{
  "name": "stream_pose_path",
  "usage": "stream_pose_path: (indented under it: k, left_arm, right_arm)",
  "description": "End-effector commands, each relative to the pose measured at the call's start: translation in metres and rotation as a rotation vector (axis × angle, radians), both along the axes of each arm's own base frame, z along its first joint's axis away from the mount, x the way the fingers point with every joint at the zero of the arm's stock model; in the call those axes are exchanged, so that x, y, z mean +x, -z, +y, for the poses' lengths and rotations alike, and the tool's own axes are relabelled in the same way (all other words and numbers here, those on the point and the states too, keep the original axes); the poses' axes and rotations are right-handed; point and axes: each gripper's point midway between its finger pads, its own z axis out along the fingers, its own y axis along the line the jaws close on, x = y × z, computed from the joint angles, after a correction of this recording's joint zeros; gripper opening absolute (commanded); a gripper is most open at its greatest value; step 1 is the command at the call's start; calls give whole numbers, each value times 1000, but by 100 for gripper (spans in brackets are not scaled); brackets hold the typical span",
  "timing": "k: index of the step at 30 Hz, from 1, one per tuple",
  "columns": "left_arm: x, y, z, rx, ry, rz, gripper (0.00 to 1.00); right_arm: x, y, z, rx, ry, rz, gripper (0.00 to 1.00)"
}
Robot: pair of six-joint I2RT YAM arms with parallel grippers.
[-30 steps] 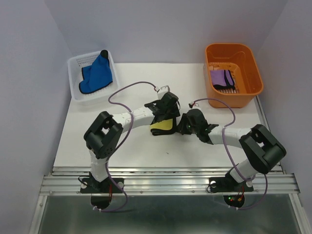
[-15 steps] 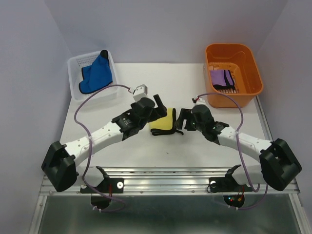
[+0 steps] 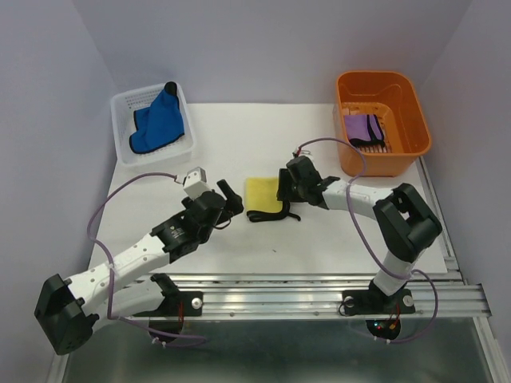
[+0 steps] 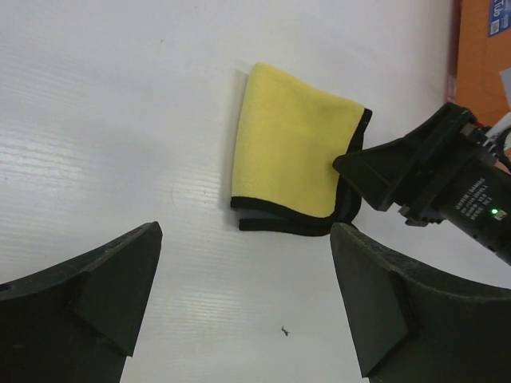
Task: Fold and stack the towels
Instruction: Neatly place the folded towel into the bin
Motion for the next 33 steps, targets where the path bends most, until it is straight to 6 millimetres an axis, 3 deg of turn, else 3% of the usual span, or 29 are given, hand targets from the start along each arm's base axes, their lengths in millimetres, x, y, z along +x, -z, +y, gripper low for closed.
stream_pose_path:
  k: [1, 3, 10, 15, 20, 21, 22, 24, 27, 30, 31, 33]
  left_arm:
    - [3, -1, 7, -7, -42, -21, 99]
    - [4, 1, 6, -2, -40, -13, 99]
    - [5, 3, 5, 11, -38, -4, 99]
    - [4, 2, 6, 8, -38, -8, 99]
    - [5, 3, 8, 21, -47, -4, 99]
    - [5, 3, 8, 23, -48, -3, 99]
    - [5, 4, 9, 25, -50, -3, 99]
    - [6, 4, 9, 27, -56, -2, 99]
    - [6, 4, 10, 37, -63, 1, 99]
    - [8, 3, 12, 43, -75, 3, 99]
    - [9, 3, 13, 48, -81, 2, 99]
    - [10, 2, 13, 48, -88, 1, 99]
  right_arm:
    - [17, 0, 9, -9, 27, -2, 68]
    - [17, 12, 11, -30, 22, 19, 67]
    - [11, 37, 3, -127, 85, 60, 40]
    - [6, 44, 2, -193, 103, 60, 32]
    - [5, 46, 0, -264, 118, 38, 15]
    - [6, 45, 0, -271, 121, 33, 8]
    - [6, 45, 1, -281, 114, 29, 8]
    - [8, 40, 2, -312, 108, 8, 1]
    - [16, 23, -2, -346, 127, -61, 1]
    - [27, -4, -5, -373, 125, -149, 1]
    - [33, -25, -4, -370, 99, -204, 1]
    - [38, -46, -2, -364, 69, -265, 1]
